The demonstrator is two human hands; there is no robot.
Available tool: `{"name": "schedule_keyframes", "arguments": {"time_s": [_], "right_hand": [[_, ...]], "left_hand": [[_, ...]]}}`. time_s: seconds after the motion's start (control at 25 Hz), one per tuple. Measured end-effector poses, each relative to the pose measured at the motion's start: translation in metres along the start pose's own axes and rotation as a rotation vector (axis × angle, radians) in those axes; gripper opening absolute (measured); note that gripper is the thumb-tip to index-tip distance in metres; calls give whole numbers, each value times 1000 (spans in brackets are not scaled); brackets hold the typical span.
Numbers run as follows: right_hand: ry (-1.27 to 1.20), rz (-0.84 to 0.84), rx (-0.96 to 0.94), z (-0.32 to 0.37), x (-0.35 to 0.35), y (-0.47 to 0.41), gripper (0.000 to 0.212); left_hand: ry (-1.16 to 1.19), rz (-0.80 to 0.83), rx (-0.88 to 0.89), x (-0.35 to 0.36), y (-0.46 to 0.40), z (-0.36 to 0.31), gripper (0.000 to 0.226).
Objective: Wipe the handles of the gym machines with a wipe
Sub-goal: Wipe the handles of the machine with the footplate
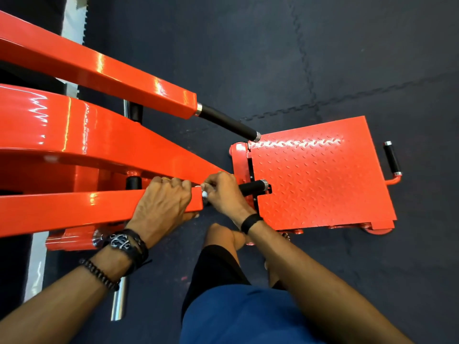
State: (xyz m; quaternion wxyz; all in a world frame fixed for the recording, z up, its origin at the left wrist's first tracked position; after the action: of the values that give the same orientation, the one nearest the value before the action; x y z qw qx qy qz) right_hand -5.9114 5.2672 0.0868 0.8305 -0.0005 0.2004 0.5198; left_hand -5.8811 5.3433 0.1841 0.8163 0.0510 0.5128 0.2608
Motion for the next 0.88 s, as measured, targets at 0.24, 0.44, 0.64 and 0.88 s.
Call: {"name": "schedule_keyframes", "arguments": {"time_s": [0.24,0.44,0.64,0.88], "right_hand": [[434,101,278,-111,-62,-38,16],[402,91,288,-84,-48,-33,20],[-62,-361,-85,12,-12,50,11],[-127,-760,341,-115,-54,52,11]], "left_hand": [[2,-1,-20,-3,0,-1,57],[-33,5,-60,-2,0,-1,58],[-40,6,-49,-2,1,0,58],[-12,6,-49,-5,2,1,56]]}}
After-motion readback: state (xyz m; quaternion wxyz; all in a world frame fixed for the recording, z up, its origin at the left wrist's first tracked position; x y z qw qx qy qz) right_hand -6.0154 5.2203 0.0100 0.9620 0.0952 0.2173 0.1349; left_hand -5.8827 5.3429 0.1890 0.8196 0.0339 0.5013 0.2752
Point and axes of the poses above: each hand's wrist, its own y-axis away from the middle knuckle, its own x-axis out of the palm, z = x × y, the point moved 9 cm from there along -y, towards the middle knuckle, and after that the axes turned 5 degrees about -x, right-handed, at the moved point
